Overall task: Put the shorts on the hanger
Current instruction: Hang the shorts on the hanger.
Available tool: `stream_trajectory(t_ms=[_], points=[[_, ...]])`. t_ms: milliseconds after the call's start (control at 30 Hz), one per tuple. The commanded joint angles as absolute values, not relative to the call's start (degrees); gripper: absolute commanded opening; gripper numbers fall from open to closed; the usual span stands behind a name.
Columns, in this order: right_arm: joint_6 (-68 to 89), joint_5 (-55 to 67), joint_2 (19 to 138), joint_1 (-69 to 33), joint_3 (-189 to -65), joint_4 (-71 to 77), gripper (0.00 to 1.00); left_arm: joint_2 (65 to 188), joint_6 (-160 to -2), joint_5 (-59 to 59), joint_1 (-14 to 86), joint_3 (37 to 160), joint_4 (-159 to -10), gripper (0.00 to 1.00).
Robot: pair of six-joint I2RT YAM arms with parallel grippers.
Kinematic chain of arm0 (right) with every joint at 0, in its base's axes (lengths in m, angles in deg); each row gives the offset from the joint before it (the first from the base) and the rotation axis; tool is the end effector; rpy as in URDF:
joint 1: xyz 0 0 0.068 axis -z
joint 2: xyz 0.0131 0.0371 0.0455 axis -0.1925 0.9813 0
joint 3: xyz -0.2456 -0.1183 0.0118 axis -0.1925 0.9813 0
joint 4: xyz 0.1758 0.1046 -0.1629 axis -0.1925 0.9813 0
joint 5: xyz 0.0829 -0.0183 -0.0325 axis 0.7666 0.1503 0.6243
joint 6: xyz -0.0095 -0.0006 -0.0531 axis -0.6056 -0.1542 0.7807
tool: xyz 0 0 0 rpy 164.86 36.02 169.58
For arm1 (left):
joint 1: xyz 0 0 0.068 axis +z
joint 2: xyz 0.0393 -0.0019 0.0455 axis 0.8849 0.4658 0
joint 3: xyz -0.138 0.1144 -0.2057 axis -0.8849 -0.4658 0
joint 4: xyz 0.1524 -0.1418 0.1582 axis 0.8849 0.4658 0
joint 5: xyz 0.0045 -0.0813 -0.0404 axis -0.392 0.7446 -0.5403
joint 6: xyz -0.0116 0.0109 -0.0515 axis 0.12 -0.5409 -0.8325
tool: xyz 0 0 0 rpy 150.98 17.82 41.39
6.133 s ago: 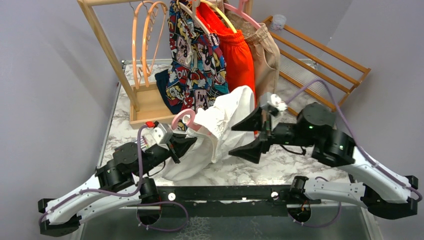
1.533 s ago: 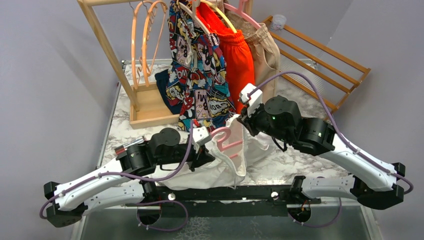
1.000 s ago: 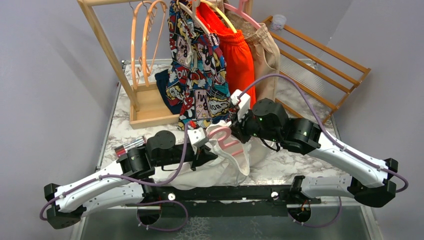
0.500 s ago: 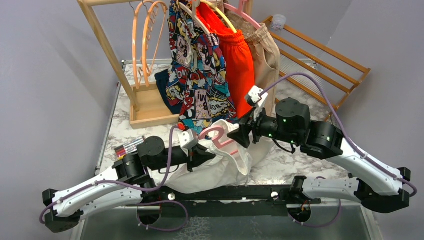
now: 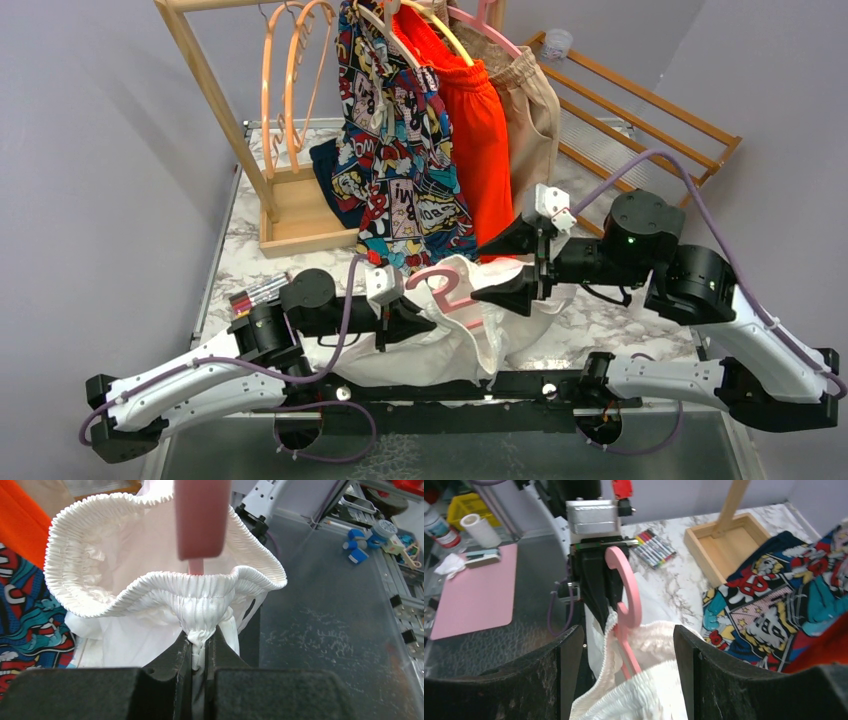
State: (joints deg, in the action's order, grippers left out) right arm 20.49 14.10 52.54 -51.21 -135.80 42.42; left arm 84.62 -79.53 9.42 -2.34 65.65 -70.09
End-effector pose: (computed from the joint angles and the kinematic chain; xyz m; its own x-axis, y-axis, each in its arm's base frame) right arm 0.0655 0.1460 0.4825 -0.0299 -0.1731 -0.9845 -0.9806 0.1958 -0.0047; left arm 0.0520 -0.1349 0.3331 -0.2220 0.0717 -0.9724 0.9663 0.1494 -0.2096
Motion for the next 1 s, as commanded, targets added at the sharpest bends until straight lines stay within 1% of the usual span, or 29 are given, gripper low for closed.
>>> stream_trajectory(t_ms=[0,267,400,467,567,633,767,800,833,900,967], points=[[24.1,25.3,55.7,-51.6,-136.6,42.5,0.69,86.2,-79.5,16.7,-2.5,69.4,-72.1,0.0],[24.0,27.1,57.5,-51.5,-134.6,40.3,0.68,87.0,-78.7,17.8,-2.4,70.9,-71.0,0.0],[22.8,28.8,58.7,-51.5,-134.7,39.4,0.64,87.4,-78.3,17.7,-2.5,71.0,-71.0,0.0],[22.3,29.4,59.4,-51.5,-134.3,39.2,0.59,88.0,-78.2,17.8,-2.5,71.0,-70.9,0.0],[21.4,29.9,59.6,-51.5,-133.0,37.6,0.48,88.5,-78.0,17.9,-2.4,71.2,-70.9,0.0],[21.1,30.2,59.8,-51.5,-132.4,37.2,0.44,88.5,-77.9,17.8,-2.4,71.4,-70.9,0.0],[21.1,29.8,60.5,-51.5,-131.8,37.4,0.33,88.4,-77.5,17.6,-2.4,71.9,-70.6,0.0],[21.0,29.8,60.6,-51.5,-131.6,37.3,0.28,88.4,-77.5,17.6,-2.5,72.0,-70.5,0.0],[20.9,29.7,60.6,-51.5,-131.4,37.2,0.2,88.5,-77.4,17.4,-2.5,72.0,-70.4,0.0],[20.7,29.1,60.4,-51.6,-131.0,36.9,0.02,88.4,-77.4,17.0,-2.5,72.1,-70.2,0.0],[20.3,28.0,60.0,-51.5,-130.5,36.4,0.01,88.3,-77.5,15.9,-2.4,72.1,-69.7,0.0]])
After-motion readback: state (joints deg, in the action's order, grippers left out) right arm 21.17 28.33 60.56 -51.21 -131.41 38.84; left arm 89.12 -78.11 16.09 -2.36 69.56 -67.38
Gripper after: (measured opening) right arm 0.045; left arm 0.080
